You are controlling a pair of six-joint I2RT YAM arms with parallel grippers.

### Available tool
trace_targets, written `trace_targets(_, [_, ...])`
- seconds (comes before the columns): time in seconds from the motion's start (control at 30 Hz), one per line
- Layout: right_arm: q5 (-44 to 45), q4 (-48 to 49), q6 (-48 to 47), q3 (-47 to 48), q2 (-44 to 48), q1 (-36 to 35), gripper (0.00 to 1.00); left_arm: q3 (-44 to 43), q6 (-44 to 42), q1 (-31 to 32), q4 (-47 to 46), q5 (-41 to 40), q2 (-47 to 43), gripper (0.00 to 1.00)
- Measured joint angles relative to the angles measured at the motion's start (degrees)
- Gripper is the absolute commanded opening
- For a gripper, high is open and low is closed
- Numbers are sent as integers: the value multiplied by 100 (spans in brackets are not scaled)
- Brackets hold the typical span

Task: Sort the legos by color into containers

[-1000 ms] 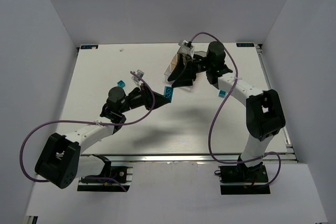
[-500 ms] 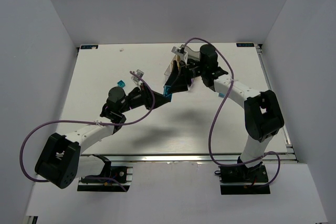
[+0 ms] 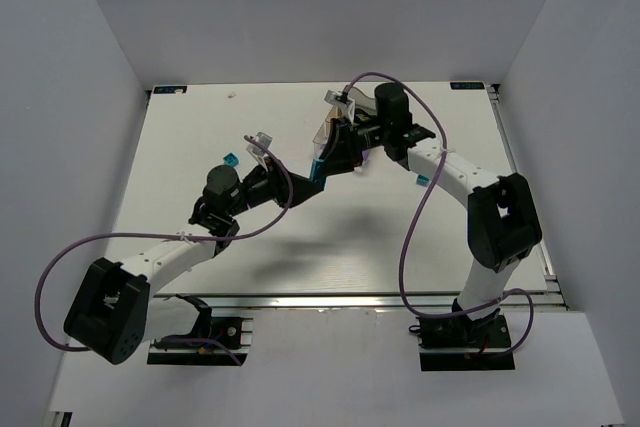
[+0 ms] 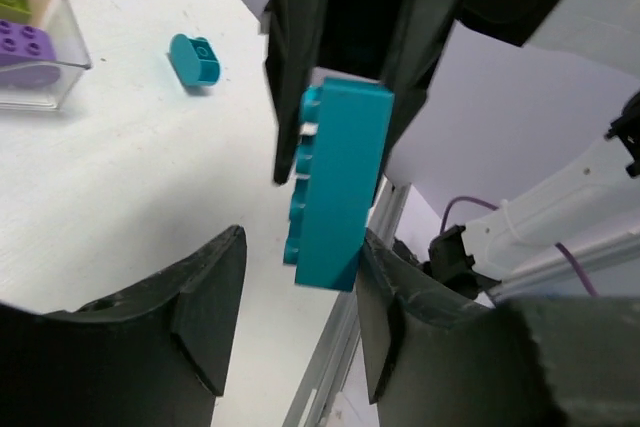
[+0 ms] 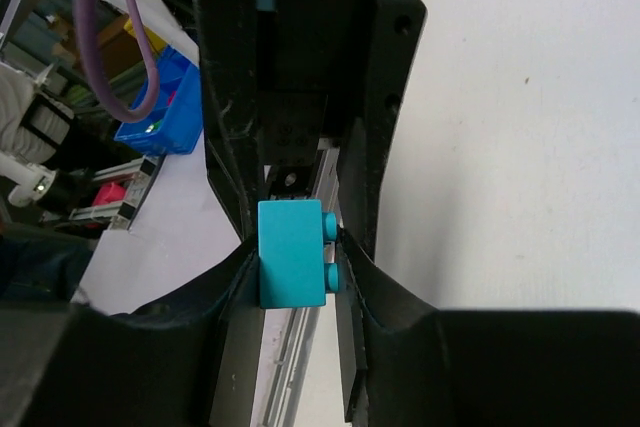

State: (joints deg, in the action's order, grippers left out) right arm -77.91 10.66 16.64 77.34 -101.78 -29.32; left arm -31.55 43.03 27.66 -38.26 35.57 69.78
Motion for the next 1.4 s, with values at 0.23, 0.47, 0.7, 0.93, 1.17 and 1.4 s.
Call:
trace_targets(0.23, [9,59,7,551,-98,50,0,2,-264,-4,730,-459,-490,88])
trace_targets(0.47, [1401,-999,-839,1611,-520,501,0,2,-586,-44,1670,-1145,-1016,98])
trace_targets(0.7, [4907,-2133,-2308,2647,-994,675,0,-614,-778,-153,3591,-2787,-1021,98])
trace_targets(0.93, [7099,-2262,-3287,3355,-2177,758,0,-1438,-879,-254,5259,-3950,-658,98])
trace_targets(1.17, [8076,-2260,-4083,3665,-3018,931,0,-1443,-850,-319,6061,-4446,-710,98])
trace_targets(1.4, [8421,-2072,-4439,3724,-3051,970,13,-1368,-756,-356,6290,-4566,-916,98])
